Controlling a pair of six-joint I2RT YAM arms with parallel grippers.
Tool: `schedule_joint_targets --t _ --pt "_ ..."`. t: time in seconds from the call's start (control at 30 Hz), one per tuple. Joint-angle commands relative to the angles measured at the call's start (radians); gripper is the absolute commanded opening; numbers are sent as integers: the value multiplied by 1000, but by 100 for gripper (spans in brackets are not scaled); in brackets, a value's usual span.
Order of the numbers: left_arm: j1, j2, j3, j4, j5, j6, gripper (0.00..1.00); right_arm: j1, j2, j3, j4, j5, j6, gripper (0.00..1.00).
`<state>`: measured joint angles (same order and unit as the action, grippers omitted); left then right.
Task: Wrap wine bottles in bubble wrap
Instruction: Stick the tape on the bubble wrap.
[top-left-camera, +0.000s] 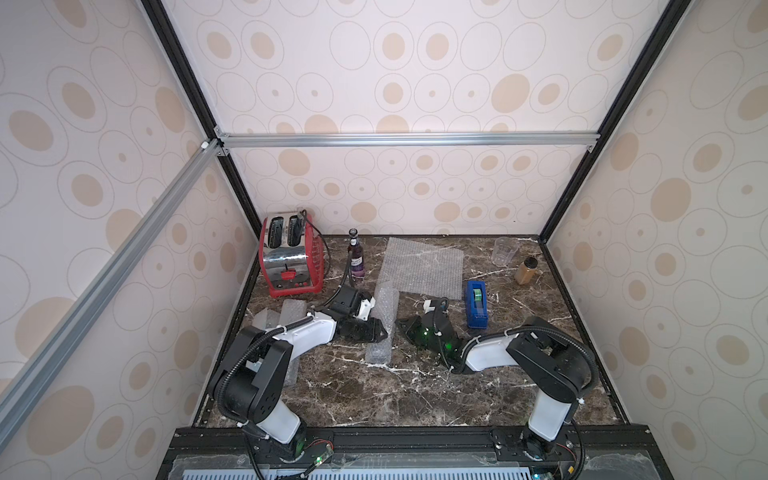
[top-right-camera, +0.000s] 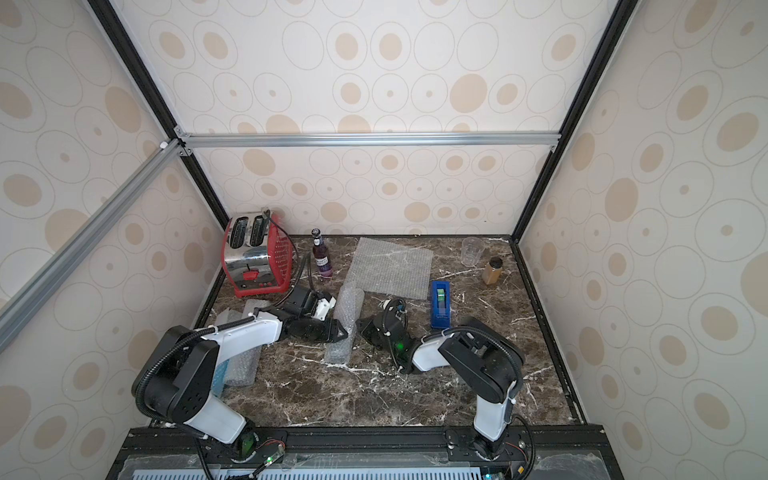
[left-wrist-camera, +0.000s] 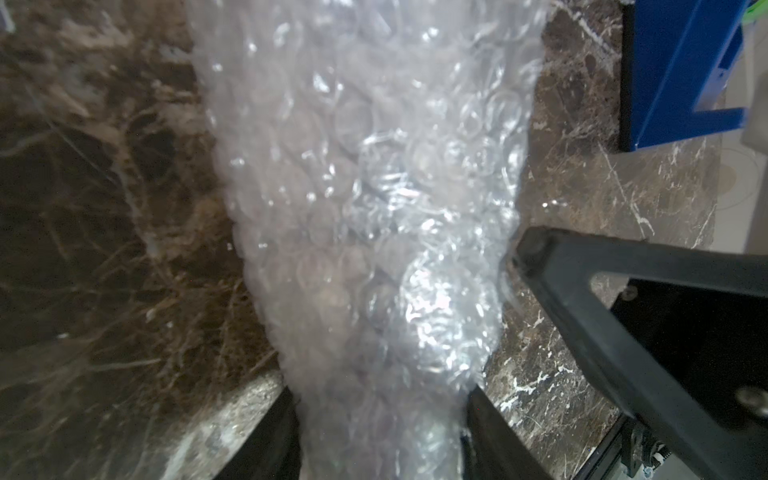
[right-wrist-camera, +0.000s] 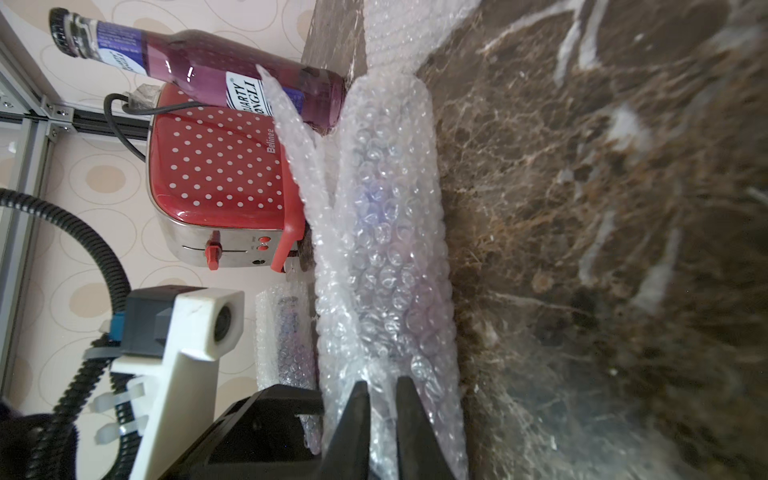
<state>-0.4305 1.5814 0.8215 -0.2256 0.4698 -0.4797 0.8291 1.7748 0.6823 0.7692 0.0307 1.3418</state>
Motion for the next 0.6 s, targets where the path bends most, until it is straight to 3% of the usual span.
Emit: schedule_joint_targets --t 0.0,0.3,0.57 --pt "-1 27 -14 -23 -50 4 55 -4 -33 -25 -35 6 -21 20" --pt "-1 35 -7 -33 -63 15 55 -32 -123 -25 -162 -30 -93 22" --pt "-1 40 0 -44 -65 17 55 -62 -299 75 -570 -25 -342 24"
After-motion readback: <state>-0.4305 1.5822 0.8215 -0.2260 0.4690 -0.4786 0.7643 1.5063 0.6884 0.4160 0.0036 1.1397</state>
